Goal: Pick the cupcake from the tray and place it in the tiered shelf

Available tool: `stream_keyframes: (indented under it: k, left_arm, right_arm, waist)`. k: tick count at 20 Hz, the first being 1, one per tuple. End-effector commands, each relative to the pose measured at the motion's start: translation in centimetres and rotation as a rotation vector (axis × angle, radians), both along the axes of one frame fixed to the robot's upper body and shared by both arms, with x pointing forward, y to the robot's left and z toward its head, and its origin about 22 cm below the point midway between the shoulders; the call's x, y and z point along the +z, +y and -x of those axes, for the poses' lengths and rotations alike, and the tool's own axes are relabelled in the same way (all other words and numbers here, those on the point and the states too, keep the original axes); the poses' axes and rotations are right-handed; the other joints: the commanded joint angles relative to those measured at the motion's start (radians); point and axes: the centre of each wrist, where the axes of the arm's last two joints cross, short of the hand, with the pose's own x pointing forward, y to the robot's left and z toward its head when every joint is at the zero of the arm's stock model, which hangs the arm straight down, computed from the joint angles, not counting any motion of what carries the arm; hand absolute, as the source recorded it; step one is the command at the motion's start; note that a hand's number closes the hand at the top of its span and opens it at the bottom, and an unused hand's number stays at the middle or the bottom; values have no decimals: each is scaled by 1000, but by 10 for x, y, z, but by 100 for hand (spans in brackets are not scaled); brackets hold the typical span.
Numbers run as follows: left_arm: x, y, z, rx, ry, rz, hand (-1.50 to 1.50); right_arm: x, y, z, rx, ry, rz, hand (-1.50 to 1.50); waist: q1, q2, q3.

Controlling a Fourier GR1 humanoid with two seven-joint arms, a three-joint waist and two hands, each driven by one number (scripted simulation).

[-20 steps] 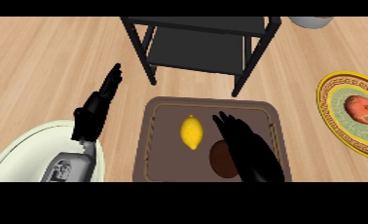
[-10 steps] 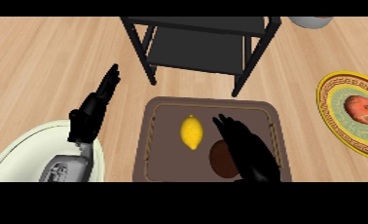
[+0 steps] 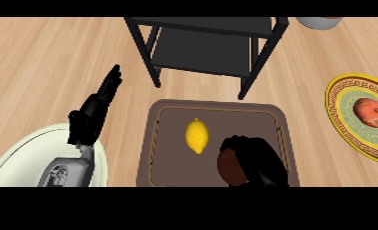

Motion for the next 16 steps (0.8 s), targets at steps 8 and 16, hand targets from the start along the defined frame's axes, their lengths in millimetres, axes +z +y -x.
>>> stream_keyframes:
  k: [8, 16]
  left_arm:
    - [1, -15, -11, -31, -14, -9, 0]
    - [13, -29, -19, -85, -23, -3, 0]
  right_arm:
    - [10, 83, 8, -233, -85, 2, 150]
    - [23, 112, -1, -465, -177, -88, 150]
  waist:
    - [37, 12, -1]
    - [91, 15, 2]
